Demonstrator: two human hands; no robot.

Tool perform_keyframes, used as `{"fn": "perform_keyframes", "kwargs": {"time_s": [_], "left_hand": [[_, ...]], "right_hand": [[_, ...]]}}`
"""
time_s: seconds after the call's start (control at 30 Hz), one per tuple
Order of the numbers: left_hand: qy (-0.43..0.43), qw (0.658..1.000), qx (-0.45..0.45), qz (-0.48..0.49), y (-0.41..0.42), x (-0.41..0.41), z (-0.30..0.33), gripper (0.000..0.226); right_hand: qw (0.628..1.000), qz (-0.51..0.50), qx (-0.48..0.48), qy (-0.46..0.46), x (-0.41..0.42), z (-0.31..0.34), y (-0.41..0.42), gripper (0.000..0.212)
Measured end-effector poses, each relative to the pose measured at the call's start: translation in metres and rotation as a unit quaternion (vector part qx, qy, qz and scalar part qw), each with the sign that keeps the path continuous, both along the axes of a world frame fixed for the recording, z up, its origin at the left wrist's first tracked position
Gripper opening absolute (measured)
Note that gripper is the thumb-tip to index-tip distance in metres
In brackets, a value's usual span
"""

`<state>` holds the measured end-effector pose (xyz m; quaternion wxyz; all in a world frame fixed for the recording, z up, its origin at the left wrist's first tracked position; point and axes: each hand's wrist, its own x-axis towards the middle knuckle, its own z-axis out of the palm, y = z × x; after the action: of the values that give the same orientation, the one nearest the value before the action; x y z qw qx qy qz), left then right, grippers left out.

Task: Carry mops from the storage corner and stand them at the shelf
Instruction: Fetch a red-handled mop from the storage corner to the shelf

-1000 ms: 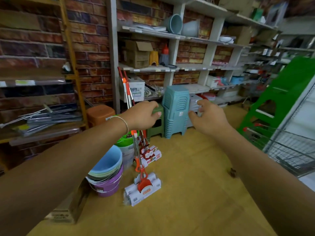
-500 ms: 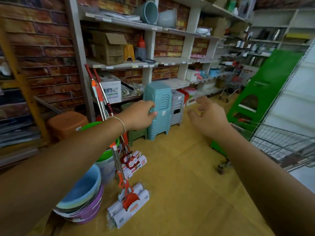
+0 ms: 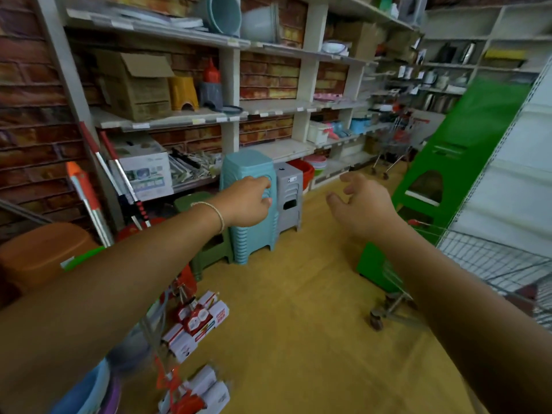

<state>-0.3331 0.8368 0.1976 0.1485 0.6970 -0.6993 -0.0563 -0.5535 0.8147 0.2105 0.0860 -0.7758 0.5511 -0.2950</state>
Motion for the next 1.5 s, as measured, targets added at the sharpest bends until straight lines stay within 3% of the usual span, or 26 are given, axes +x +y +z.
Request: {"fn": "perform_keyframes", "kwargs": {"time_s": [0.53,0.97,1.33,1.5], "left_hand": [[0.015,1.0,0.009,-0.013,-0.213,-0.001,-0.021,0.047],[0.04,0.999,0.006,0.022,-0.389,0.126,-0.011,0.048],[0.031,0.995,0.033,0.083,-0.45,0.218,-0.019,0.049],[0.022,0.991,0.028,0.127,-0.469,0.258,-0.035,0.031]], "right_hand": [[1.0,0.006,0.007,0.013,0.001,-0.014,-0.204,0.051],[0.998,0.032,-0.006,0.045,0.127,0.005,-0.384,0.05],[0.993,0.121,0.011,0.009,0.23,-0.008,-0.486,0.055],[0.984,0.17,0.043,-0.004,0.282,-0.023,-0.531,0.054]]}}
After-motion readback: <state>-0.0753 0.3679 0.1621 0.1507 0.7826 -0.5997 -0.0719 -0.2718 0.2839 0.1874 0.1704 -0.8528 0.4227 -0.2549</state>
